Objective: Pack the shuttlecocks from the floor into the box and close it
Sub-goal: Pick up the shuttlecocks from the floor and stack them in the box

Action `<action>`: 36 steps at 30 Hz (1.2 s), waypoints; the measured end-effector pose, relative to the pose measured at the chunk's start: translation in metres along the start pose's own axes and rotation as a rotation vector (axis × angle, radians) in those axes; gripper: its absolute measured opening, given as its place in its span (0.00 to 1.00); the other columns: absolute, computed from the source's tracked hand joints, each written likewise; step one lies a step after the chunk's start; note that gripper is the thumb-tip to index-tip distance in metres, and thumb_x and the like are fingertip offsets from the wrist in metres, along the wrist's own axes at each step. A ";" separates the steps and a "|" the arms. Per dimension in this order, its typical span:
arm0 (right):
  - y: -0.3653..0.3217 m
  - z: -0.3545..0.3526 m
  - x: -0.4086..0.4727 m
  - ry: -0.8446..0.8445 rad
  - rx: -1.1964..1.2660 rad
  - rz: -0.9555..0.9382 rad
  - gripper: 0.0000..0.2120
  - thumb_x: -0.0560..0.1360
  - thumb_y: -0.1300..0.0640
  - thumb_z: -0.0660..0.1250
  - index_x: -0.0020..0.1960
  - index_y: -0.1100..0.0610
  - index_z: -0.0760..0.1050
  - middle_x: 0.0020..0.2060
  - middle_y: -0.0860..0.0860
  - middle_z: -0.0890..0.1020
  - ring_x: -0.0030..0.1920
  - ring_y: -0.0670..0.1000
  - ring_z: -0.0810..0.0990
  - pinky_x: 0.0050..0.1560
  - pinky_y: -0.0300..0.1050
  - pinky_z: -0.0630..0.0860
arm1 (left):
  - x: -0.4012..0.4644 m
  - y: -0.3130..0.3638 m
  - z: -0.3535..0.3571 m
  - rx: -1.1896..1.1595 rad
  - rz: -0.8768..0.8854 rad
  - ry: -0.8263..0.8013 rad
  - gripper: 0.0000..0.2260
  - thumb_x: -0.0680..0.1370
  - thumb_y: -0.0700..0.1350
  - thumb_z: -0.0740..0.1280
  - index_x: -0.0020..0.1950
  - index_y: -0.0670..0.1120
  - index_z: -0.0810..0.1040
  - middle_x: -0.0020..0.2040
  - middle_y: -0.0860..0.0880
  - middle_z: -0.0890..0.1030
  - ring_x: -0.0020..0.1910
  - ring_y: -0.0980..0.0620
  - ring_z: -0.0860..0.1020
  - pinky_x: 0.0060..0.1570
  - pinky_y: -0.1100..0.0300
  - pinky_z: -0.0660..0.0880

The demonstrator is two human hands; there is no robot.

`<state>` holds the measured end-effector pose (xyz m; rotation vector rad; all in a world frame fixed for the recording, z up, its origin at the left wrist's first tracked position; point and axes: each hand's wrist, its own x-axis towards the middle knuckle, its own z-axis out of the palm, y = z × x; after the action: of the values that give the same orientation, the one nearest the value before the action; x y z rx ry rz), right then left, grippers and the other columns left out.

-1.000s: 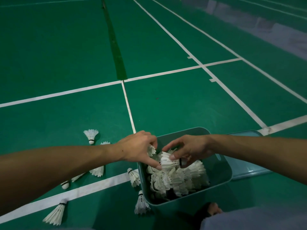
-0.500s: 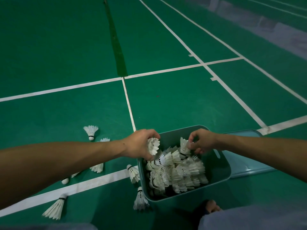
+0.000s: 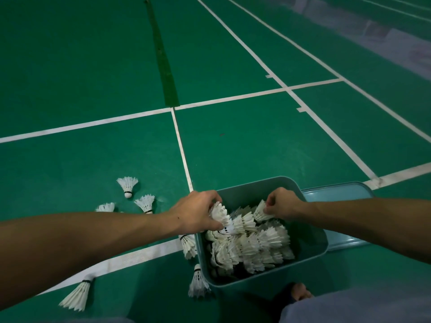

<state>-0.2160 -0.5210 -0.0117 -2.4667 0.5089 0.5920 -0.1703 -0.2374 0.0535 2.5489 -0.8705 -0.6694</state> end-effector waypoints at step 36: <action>-0.019 -0.061 -0.033 0.178 -0.508 -0.506 0.09 0.80 0.49 0.61 0.43 0.50 0.74 0.35 0.46 0.79 0.35 0.49 0.78 0.33 0.43 0.70 | 0.027 0.013 0.010 0.074 -0.009 -0.251 0.20 0.82 0.53 0.70 0.70 0.44 0.76 0.60 0.48 0.84 0.56 0.50 0.82 0.61 0.52 0.80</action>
<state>-0.2158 -0.5349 0.0590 -2.9838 -0.2447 0.3159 -0.1626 -0.2666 0.0430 2.5712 -0.9807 -0.9932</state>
